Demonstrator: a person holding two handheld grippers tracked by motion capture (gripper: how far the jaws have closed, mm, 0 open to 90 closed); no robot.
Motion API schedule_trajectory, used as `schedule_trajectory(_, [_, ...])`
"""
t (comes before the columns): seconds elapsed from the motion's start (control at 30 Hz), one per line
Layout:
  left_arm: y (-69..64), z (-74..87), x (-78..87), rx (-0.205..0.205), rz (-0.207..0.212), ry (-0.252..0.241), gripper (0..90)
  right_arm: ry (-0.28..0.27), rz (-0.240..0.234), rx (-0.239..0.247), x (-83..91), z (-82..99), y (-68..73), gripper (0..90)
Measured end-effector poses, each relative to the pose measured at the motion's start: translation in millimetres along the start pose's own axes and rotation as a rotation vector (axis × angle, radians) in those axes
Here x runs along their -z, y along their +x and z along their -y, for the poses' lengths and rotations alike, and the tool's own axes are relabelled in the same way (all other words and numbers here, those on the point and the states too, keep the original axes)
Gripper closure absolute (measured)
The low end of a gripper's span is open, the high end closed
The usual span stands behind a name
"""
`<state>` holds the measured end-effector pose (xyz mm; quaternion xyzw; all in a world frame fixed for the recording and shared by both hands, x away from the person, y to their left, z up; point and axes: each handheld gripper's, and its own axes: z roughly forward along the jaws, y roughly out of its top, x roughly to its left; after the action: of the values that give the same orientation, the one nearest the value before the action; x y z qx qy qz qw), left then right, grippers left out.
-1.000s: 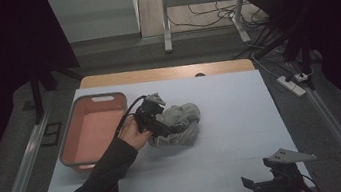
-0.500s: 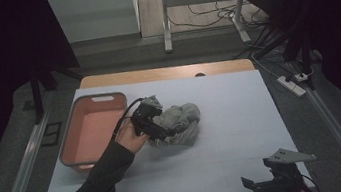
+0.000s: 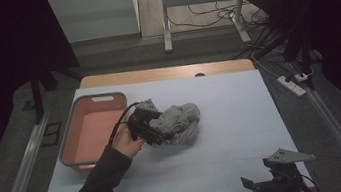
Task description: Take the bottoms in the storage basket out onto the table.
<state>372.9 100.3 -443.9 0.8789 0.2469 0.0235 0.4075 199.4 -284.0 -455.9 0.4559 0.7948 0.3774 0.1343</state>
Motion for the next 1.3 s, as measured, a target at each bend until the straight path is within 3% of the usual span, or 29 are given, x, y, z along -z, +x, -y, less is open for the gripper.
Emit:
schedule_trajectory(0.2, [-4.2, 2.0, 1.5, -0.021, -0.009, -0.022, 0.0, -0.005, -0.004, -0.003, 0.9, 0.2, -0.3, 0.9])
schedule_trajectory(0.37, [-4.4, 3.6, 2.5, -0.009, -0.006, -0.027, 0.0, -0.006, -0.008, -0.002, 0.8, 0.1, -0.4, 0.9])
schedule_trajectory(1.07, [-3.7, 14.7, 21.5, 0.043, 0.004, 0.016, 0.0, -0.007, -0.008, 0.0, 1.0, 0.3, -0.4, 0.9])
schedule_trajectory(1.3, [-5.1, 17.7, 26.1, 0.028, 0.003, 0.026, 0.0, -0.005, -0.009, -0.001, 0.9, 0.2, -0.5, 0.9])
